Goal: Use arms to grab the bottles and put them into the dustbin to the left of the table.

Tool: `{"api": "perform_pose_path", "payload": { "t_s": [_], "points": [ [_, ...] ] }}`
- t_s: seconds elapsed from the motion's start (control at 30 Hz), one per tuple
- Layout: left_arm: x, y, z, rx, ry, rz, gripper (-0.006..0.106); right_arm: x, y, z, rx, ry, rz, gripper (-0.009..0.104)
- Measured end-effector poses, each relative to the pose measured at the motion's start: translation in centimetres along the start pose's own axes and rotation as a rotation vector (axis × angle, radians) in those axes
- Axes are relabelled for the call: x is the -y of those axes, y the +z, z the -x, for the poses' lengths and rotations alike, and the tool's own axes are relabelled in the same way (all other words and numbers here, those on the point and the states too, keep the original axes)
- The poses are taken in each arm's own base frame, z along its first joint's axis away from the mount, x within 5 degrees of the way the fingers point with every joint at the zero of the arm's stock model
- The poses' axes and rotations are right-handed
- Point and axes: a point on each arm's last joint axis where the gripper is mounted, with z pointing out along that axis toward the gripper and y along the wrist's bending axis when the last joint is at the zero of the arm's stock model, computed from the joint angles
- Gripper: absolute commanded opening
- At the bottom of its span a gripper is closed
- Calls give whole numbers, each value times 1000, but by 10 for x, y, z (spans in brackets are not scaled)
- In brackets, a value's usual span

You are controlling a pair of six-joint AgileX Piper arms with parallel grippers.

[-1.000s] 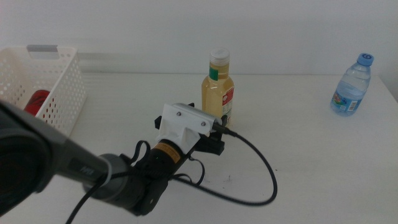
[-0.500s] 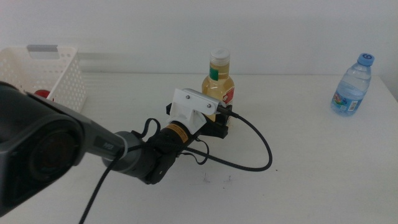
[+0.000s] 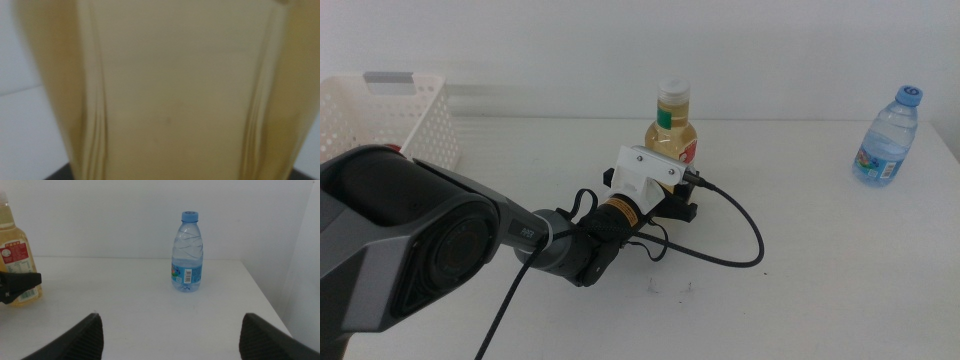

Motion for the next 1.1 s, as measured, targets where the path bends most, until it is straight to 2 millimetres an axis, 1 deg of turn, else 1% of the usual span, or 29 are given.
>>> {"api": "perform_pose_path", "payload": {
  "t_s": [0.03, 0.07, 0.13, 0.2, 0.27, 0.3, 0.33, 0.47, 0.53, 0.63, 0.73, 0.87, 0.93, 1.0, 1.1],
  "points": [
    [0, 0, 0, 0, 3, -1, 35, 0, 0, 0, 0, 0, 0, 93],
    [0, 0, 0, 0, 4, -1, 24, 0, 0, 0, 0, 0, 0, 93],
    [0, -3, 3, -9, 7, -3, -2, 0, 0, 0, 0, 0, 0, 93],
    [1, -14, 9, -54, 9, 1, -2, 0, 0, 0, 0, 0, 0, 93],
    [2, -30, 18, -117, 2, 18, -2, 0, 0, 0, 0, 0, 0, 93],
    [2, -40, 26, -145, -10, 31, -2, 0, 0, 0, 0, 0, 0, 93],
    [3, -51, 36, -165, -24, 40, -2, 0, 0, 0, 0, 0, 0, 93],
    [8, -97, 90, -198, -100, 70, -2, 0, 0, 0, 0, 0, 0, 93],
    [11, -122, 118, -263, -114, 87, -2, 0, 0, 0, 0, 0, 0, 93],
    [14, -154, 144, -391, -124, 116, -2, 0, 0, 0, 0, 0, 0, 93],
    [11, -179, 163, -535, -131, 159, -2, 0, 0, 0, 0, 0, 0, 93],
    [-10, -199, 188, -741, -106, 225, -2, 0, 0, 0, 0, 0, 0, 93],
    [-27, -208, 206, -804, -85, 243, -2, 0, 0, 0, 0, 0, 0, 93],
    [-45, -216, 225, -820, -72, 256, -2, 0, 0, 0, 0, 0, 0, 93],
    [-81, -229, 254, -818, -103, 325, -2, 0, 0, 0, 0, 0, 0, 93]
  ]
}}
